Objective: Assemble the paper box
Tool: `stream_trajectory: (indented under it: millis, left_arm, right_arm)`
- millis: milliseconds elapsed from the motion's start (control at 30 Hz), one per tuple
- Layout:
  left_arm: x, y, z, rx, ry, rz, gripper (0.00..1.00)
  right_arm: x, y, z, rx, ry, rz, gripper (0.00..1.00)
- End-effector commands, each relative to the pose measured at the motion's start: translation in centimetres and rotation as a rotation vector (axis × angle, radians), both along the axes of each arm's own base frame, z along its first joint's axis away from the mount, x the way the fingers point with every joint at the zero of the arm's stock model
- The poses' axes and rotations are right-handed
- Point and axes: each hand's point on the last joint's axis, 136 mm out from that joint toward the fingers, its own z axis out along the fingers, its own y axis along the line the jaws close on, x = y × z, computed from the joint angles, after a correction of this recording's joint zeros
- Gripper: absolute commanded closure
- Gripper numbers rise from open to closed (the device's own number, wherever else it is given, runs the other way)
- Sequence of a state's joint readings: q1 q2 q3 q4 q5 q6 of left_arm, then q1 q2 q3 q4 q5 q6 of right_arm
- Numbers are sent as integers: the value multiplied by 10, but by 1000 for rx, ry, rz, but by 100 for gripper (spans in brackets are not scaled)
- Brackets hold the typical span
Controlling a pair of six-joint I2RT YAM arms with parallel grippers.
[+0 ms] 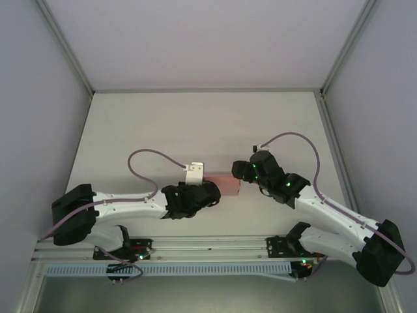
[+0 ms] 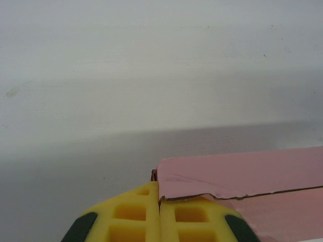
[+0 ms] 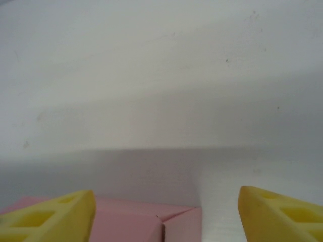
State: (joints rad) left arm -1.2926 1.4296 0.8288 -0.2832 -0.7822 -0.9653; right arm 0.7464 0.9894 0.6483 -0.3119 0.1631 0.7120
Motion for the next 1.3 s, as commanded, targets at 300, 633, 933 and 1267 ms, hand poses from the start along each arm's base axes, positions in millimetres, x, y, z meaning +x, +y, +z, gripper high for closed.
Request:
stream_trajectory:
  millis: [300,633,933,1267]
  left_arm:
    - [-23,-18,9,31,78,-194,60]
    - [-39,-33,51,-74,90,-385,8]
    - [-7,1,31,-262,224,-214,1]
    - [-19,7,-12,-331,274,-309,12]
  right_arm:
    - [-42,-7,-75,108,205,-21,45]
    - [-52,-5,-85,129,242,-4,53]
    - [-59,-11,-96,121,245,-4,58]
    - [-55,-9,-97,94,251,6,57]
